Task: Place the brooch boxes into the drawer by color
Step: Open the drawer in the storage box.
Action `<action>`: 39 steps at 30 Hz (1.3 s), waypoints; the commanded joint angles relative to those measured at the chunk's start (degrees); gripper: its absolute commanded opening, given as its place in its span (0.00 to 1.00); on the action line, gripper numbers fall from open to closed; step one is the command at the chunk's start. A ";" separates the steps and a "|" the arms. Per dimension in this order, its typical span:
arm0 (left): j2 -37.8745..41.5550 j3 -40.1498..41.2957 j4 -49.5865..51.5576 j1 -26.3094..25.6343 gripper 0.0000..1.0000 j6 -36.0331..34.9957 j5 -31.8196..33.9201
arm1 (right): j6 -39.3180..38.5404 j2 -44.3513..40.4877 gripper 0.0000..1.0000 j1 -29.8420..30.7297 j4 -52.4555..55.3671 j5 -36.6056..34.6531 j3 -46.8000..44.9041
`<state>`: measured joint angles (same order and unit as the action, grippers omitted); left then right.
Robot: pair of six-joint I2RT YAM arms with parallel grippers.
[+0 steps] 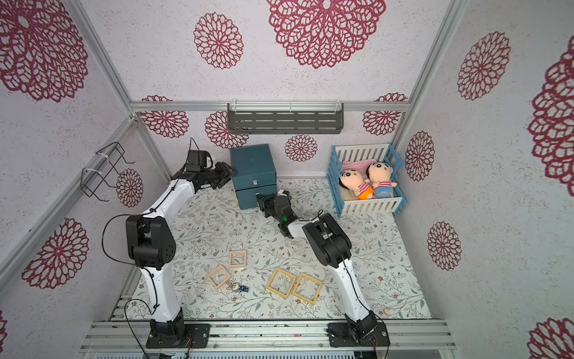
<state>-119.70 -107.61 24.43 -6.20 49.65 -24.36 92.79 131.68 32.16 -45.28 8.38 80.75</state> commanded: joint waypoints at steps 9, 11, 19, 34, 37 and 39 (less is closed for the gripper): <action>-0.16 -0.58 2.56 -0.31 0.55 -0.34 0.23 | 2.63 -15.10 0.00 1.65 -7.04 -1.48 -18.03; -0.28 -0.76 2.69 -0.31 0.55 -0.34 0.23 | 2.87 -16.70 0.00 2.15 -7.63 -1.29 -20.21; -0.45 -1.29 3.03 -0.31 0.55 -0.43 0.10 | 2.98 -21.16 0.00 3.43 -7.65 -1.09 -26.13; -0.17 -1.65 3.33 -0.31 0.56 -0.61 0.08 | 3.27 -22.26 0.10 4.31 -5.60 -0.82 -27.09; 0.21 -1.76 3.35 -0.30 0.58 -0.56 0.30 | 1.86 -23.62 0.36 4.31 -2.90 -1.07 -27.11; 0.47 -1.85 3.53 -0.31 0.62 -0.63 0.54 | 0.00 -24.87 0.45 4.18 -0.78 -1.17 -27.06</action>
<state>-119.70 -108.27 26.02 -6.22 49.67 -24.32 94.94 111.72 36.14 -47.42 8.32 53.23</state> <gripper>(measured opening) 0.607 0.429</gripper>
